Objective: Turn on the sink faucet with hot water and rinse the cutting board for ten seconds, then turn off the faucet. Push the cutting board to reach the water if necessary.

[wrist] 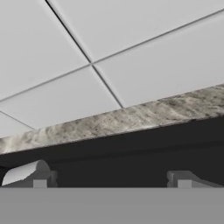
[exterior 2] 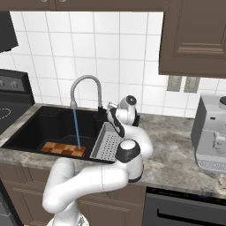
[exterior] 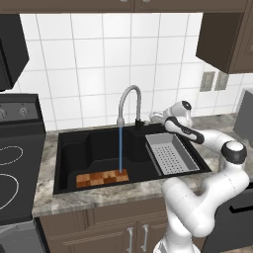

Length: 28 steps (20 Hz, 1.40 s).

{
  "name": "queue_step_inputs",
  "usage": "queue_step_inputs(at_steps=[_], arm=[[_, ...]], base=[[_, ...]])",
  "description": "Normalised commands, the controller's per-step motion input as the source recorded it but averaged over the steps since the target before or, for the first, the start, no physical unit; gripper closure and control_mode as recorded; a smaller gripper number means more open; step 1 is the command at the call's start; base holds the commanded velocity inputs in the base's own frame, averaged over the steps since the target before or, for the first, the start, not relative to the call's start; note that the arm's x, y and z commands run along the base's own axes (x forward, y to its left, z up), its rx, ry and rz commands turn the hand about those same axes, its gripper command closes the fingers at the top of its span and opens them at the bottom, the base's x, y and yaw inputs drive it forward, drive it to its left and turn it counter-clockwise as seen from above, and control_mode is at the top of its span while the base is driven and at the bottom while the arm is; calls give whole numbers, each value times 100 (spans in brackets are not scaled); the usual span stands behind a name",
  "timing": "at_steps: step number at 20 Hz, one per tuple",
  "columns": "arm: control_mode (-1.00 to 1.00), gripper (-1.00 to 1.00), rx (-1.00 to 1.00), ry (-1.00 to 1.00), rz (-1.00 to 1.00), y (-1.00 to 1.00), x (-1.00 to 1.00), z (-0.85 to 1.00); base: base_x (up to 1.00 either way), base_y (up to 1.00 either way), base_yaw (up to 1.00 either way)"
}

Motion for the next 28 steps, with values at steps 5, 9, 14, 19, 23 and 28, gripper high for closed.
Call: queue_step_inputs(at_steps=[5,9,14,19,23,28], arm=[[-100,-100,0,0,0,0,-2,-21],[-100,-100,0,0,0,0,-4,-27],[-100,-100,0,0,0,0,0,-16],[-100,-100,0,0,0,0,0,-5],[-100,-100,0,0,0,-10,0,0],[-100,-100,0,0,0,-20,0,0]], base=[[0,0,0],[0,0,0],[0,0,0],[0,0,0],[0,0,0],[0,0,0]])
